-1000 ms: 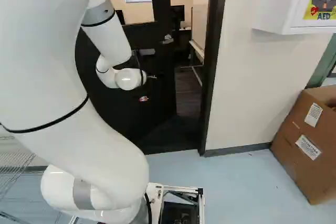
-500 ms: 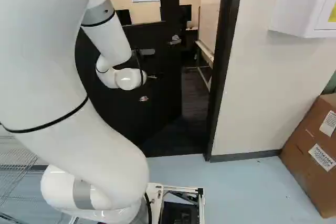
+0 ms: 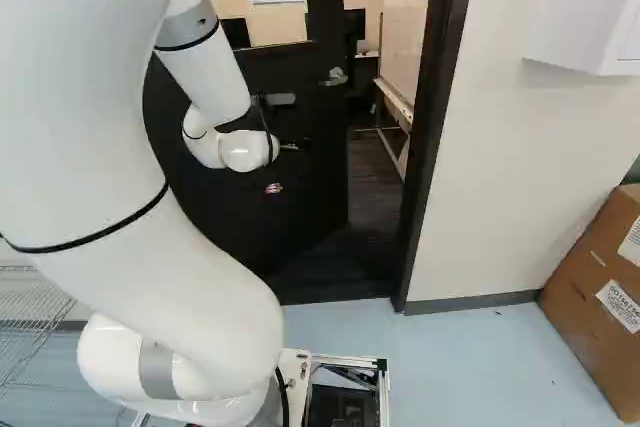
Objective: Open the door and move inside
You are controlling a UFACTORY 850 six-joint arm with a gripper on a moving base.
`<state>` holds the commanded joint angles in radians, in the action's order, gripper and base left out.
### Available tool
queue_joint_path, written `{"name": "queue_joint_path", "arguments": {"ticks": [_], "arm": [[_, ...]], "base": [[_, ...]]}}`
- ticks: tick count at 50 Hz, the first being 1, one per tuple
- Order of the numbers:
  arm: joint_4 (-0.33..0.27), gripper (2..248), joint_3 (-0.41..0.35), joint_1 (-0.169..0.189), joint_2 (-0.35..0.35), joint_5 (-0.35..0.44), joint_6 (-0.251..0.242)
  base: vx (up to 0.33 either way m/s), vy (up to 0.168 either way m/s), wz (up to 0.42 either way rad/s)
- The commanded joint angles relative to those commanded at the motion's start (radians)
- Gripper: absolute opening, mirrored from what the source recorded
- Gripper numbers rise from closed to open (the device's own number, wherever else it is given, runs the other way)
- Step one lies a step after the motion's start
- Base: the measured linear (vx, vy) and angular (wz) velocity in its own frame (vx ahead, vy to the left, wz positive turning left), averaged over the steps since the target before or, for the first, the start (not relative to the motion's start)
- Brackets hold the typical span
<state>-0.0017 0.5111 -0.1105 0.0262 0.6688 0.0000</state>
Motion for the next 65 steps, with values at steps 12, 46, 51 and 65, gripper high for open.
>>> {"name": "queue_joint_path", "arguments": {"ticks": [12, 46, 51, 65], "arm": [[0.0, 247, 0.0, 0.0, 0.0, 0.0, 0.0], [0.0, 247, 0.0, 0.0, 0.0, 0.0, 0.0], [0.0, 247, 0.0, 0.0, 0.0, 0.0, 0.0], [0.0, 247, 0.0, 0.0, 0.0, 0.0, 0.0]], "base": [[0.051, 0.031, -0.005], [0.057, 0.033, -0.007], [0.061, 0.034, -0.008], [0.063, 0.034, -0.008]]}}
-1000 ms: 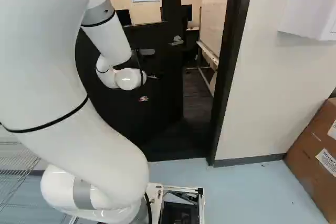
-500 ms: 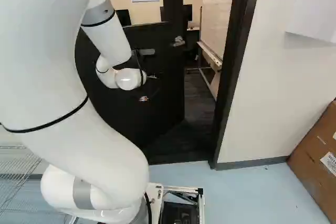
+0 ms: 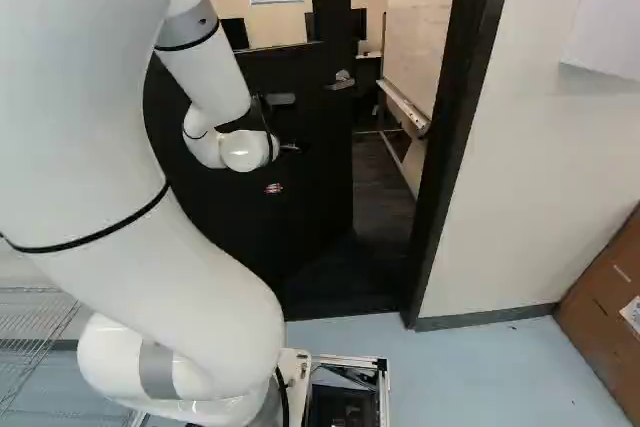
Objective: Open the door and move inside
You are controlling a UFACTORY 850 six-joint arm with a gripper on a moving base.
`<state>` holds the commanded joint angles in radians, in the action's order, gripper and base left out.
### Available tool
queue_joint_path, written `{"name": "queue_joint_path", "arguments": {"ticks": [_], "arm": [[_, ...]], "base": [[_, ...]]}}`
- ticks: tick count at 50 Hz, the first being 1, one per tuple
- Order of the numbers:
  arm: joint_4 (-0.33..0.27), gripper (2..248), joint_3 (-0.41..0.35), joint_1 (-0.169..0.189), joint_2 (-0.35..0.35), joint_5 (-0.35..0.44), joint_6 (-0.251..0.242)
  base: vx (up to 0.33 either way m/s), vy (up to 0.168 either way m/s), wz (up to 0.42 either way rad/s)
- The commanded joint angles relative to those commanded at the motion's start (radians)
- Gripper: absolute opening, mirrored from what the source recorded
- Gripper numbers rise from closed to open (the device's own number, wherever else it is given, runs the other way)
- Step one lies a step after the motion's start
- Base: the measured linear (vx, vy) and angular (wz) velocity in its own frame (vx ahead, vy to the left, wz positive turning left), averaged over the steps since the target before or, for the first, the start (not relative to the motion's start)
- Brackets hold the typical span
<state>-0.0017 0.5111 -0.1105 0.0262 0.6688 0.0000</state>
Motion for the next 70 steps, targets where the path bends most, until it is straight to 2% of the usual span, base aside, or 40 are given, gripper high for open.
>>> {"name": "queue_joint_path", "arguments": {"ticks": [47, 70], "arm": [[0.0, 247, 0.0, 0.0, 0.0, 0.0, 0.0], [0.0, 247, 0.006, -0.002, 0.005, 0.0, 0.0]], "base": [[0.063, 0.036, -0.009], [0.002, 0.002, 0.001]]}}
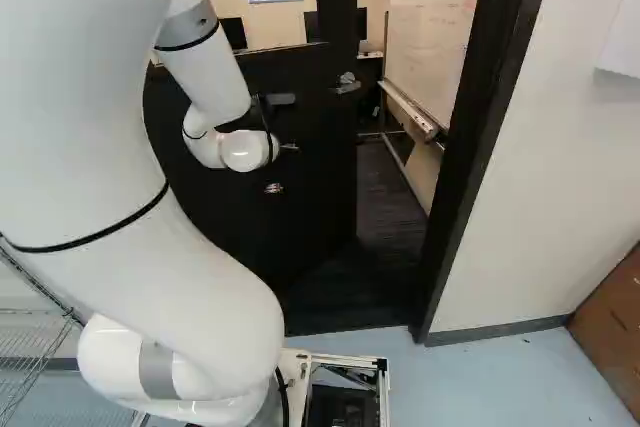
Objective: Open the door and move inside
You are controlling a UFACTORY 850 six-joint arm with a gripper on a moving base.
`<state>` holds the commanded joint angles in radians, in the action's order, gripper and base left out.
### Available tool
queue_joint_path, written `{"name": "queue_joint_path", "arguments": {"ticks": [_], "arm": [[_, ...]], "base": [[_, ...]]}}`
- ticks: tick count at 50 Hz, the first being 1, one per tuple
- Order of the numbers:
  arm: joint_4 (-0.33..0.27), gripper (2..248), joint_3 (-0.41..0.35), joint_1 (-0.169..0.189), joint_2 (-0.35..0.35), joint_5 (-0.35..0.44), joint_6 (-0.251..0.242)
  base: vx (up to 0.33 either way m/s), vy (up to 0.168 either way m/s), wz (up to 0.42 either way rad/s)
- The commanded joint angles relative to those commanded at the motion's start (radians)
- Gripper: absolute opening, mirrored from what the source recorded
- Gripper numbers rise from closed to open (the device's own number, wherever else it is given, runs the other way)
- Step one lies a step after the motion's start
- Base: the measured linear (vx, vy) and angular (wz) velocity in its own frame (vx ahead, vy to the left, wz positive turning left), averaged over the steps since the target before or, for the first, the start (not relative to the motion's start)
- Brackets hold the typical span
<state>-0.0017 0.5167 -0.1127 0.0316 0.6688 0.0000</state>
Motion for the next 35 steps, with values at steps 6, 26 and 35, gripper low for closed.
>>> {"name": "queue_joint_path", "arguments": {"ticks": [6, 26, 35], "arm": [[0.0, 247, 0.012, -0.006, 0.012, 0.0, 0.0], [0.0, 247, 0.098, -0.048, 0.093, 0.0, 0.0], [0.0, 247, 0.141, -0.068, 0.131, 0.0, 0.0]], "base": [[0.0, 0.0, 0.0], [0.0, 0.0, 0.0], [-0.013, -0.012, -0.011]]}}
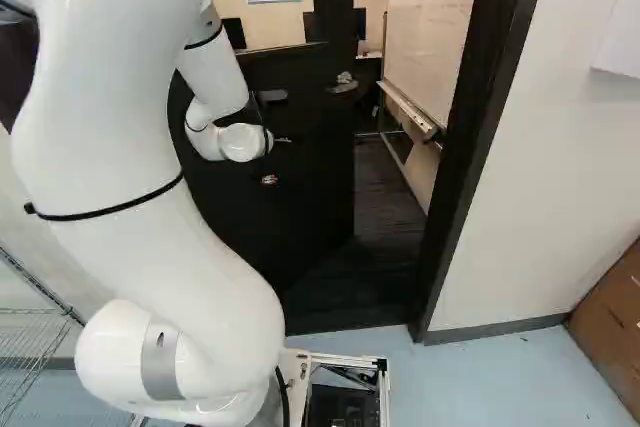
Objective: Open the door and move inside
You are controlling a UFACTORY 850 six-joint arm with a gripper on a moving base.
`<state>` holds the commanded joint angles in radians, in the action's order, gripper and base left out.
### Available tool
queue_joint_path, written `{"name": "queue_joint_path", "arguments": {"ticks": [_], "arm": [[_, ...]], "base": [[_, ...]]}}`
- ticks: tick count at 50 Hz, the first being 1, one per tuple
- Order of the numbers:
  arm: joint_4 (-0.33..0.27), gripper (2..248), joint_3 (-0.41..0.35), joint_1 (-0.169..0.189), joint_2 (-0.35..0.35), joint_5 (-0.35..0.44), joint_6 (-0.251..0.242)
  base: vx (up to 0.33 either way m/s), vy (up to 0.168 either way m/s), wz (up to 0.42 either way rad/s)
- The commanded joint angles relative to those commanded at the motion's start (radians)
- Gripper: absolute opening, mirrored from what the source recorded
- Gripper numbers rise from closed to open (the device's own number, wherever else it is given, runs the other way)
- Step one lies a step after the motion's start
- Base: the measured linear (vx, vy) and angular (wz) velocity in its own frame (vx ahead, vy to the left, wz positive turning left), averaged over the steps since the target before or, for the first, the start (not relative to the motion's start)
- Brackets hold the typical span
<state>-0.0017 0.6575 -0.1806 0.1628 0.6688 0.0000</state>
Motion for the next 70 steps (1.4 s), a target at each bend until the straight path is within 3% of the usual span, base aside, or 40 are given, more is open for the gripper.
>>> {"name": "queue_joint_path", "arguments": {"ticks": [30, 70], "arm": [[0.068, 247, 0.142, -0.063, 0.123, 0.0, 0.0], [0.072, 247, 0.33, -0.143, 0.278, 0.0, 0.0]], "base": [[0.0, 0.0, 0.0], [0.0, 0.0, 0.0]]}}
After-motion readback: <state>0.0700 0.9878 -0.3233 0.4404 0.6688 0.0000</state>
